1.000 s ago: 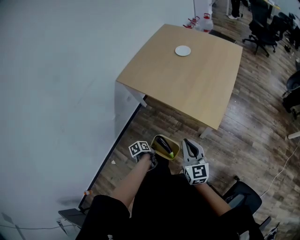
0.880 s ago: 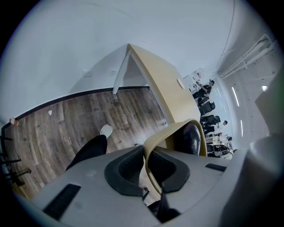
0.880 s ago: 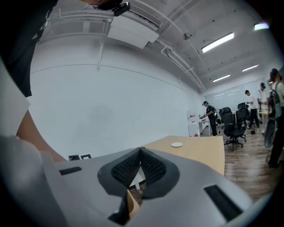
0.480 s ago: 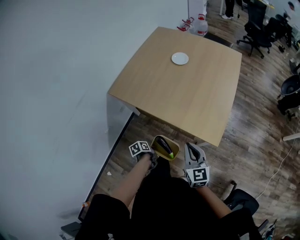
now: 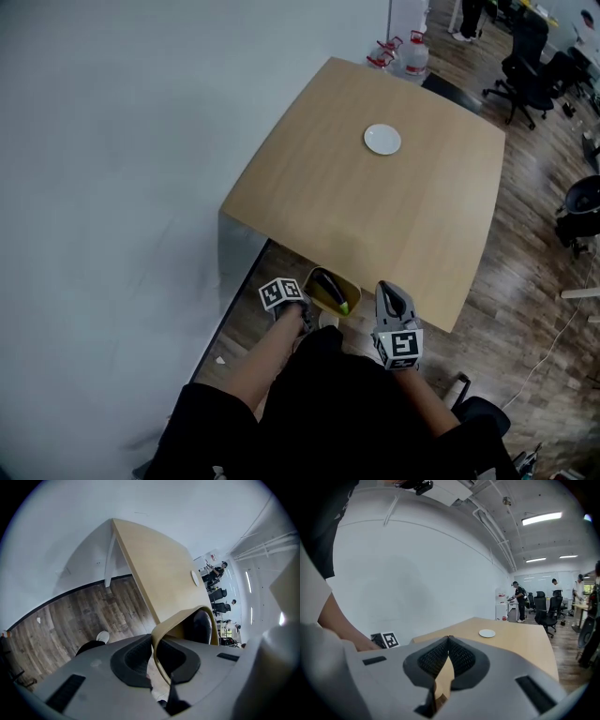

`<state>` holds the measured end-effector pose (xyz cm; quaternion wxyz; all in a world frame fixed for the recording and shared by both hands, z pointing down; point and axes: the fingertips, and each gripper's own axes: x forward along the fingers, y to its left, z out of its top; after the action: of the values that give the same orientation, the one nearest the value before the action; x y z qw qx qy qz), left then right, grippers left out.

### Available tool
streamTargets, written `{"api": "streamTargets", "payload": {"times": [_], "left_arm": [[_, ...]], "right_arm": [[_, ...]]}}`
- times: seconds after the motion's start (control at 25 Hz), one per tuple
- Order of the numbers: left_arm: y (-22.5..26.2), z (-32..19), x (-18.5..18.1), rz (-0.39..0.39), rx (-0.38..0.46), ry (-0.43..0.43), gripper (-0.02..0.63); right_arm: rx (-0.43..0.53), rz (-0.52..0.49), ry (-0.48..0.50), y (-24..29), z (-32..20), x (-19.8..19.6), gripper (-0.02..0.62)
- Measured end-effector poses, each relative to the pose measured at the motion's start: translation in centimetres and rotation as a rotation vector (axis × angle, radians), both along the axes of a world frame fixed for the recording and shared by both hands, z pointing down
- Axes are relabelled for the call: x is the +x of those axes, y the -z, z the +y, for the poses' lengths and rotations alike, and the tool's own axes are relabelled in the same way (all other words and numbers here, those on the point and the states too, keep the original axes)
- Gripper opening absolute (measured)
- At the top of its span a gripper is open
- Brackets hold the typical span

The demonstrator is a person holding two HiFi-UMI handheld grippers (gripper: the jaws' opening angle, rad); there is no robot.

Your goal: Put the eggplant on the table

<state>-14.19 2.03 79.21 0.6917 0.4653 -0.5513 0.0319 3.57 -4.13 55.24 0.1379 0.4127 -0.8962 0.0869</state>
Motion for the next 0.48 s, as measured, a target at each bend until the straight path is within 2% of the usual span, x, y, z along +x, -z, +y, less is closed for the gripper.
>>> {"api": "streamTargets", "payload": {"times": [0.24,0.48], "left_arm": [[-0.3,-5.4,-5.0,-0.001,0.013,-0.014,0.032],[-1.0,-8.6,-7.2,0.025,0.019,-0.023,0.032]], "right_arm": [[-0.031,0.005,-0.015,-1.1,-4.5,-5.0,0.06],[-0.005,0.054,-0.011,-1.1,-7.1,-8.9,0.06]]}}
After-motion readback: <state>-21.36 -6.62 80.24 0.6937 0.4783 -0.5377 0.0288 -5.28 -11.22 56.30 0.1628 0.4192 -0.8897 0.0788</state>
